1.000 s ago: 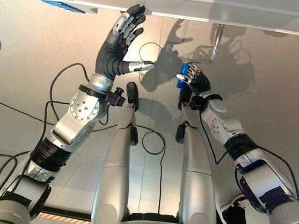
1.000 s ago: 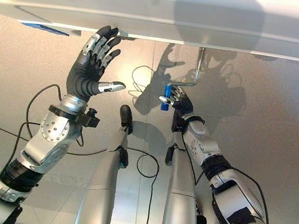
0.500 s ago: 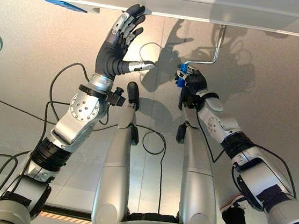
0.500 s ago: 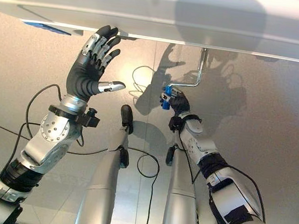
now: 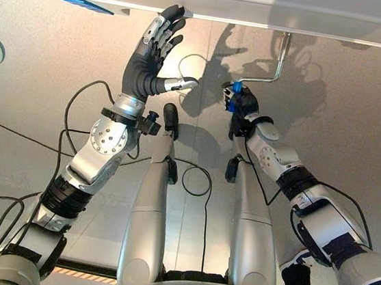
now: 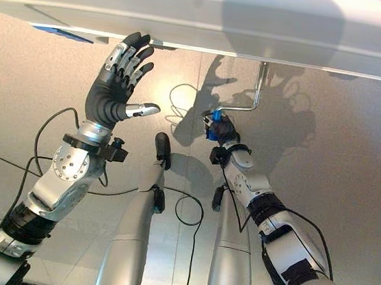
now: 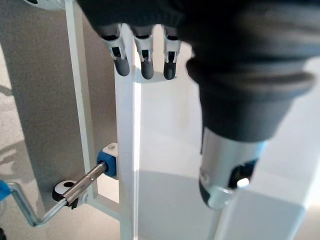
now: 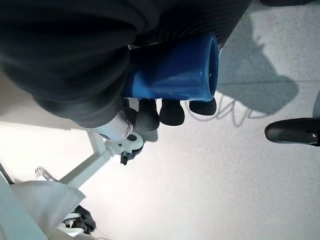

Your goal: Raise the hospital bed

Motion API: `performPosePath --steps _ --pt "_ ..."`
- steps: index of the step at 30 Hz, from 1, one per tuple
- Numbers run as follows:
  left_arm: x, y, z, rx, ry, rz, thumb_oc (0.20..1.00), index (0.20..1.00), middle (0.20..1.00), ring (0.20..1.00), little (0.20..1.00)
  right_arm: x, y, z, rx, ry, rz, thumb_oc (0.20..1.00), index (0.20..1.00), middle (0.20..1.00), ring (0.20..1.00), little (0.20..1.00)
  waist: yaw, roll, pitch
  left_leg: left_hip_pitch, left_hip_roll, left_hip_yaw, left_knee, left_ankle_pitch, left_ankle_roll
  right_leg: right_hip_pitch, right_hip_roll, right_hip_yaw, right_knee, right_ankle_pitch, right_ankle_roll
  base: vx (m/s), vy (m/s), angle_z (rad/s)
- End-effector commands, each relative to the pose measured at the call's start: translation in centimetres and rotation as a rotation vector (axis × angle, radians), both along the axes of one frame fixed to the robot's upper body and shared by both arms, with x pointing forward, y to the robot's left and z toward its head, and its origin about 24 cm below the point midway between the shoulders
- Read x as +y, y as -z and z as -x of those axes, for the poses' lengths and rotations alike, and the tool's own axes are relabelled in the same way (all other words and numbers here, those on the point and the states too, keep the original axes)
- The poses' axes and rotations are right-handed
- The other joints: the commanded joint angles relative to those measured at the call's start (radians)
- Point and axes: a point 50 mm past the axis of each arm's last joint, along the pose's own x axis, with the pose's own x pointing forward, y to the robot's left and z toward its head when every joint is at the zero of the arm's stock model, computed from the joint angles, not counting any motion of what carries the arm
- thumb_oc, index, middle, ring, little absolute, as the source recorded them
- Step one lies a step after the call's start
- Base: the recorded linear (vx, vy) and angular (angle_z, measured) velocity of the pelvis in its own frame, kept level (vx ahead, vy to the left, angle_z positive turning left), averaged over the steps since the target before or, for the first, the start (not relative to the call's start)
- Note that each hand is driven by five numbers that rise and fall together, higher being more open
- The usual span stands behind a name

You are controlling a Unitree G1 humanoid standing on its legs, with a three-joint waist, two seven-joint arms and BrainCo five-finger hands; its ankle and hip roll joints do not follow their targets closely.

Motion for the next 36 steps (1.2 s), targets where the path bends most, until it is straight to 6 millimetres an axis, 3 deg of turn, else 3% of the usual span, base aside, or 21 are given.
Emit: performPosePath --steps 1,9,14,27,36 --pt "-0.5 -2.0 2.3 -0.132 0.080 0.010 1.000 1.000 1.000 1.000 1.000 0.9 -0.5 0.8 -0.039 -0.066 -0.041 0.200 0.200 0.200 0.200 0.200 -0.005 -0.013 -0.020 -0.039 -0.022 -0.036 0.097 -0.074 -0.003 0.050 -0.040 0.031 -0.055 -0.009 0.134 0.00 0.000 0.00" --pt "-0.6 -1.8 2.2 -0.128 0.066 0.004 1.000 1.000 1.000 1.000 1.000 1.1 -1.9 2.0 -0.106 -0.140 -0.073 0.200 0.200 0.200 0.200 0.200 -0.004 -0.011 -0.020 -0.042 -0.025 -0.032 0.099 -0.073 0.000 0.048 -0.044 0.029 -0.056 -0.006 0.136 0.00 0.002 0.00" --pt "-0.1 -2.0 2.3 -0.153 0.031 -0.029 1.000 1.000 1.000 1.000 1.000 0.7 -3.4 3.7 -0.185 -0.213 -0.130 0.200 0.200 0.200 0.200 0.200 -0.015 -0.011 -0.020 -0.040 -0.023 -0.029 0.099 -0.074 -0.001 0.046 -0.044 0.034 -0.055 -0.006 0.138 0.00 0.000 0.00" --pt "2.0 -2.0 2.9 -0.174 -0.030 -0.110 1.000 1.000 1.000 1.000 1.000 -6.2 -7.3 9.4 -0.444 -0.195 -0.317 0.200 0.200 0.200 0.200 0.200 -0.057 -0.012 -0.020 0.001 -0.006 -0.018 0.071 -0.064 -0.007 0.052 -0.023 0.054 -0.039 -0.021 0.141 0.00 -0.014 0.00" --pt "2.8 -2.2 3.4 -0.187 -0.034 -0.122 1.000 1.000 1.000 1.000 1.000 -9.2 -7.9 10.6 -0.516 -0.089 -0.347 0.200 0.200 0.200 0.200 0.200 -0.077 -0.014 -0.020 0.032 0.006 0.001 0.041 -0.054 -0.014 0.049 -0.005 0.066 -0.033 -0.025 0.142 -0.01 -0.037 -0.06"
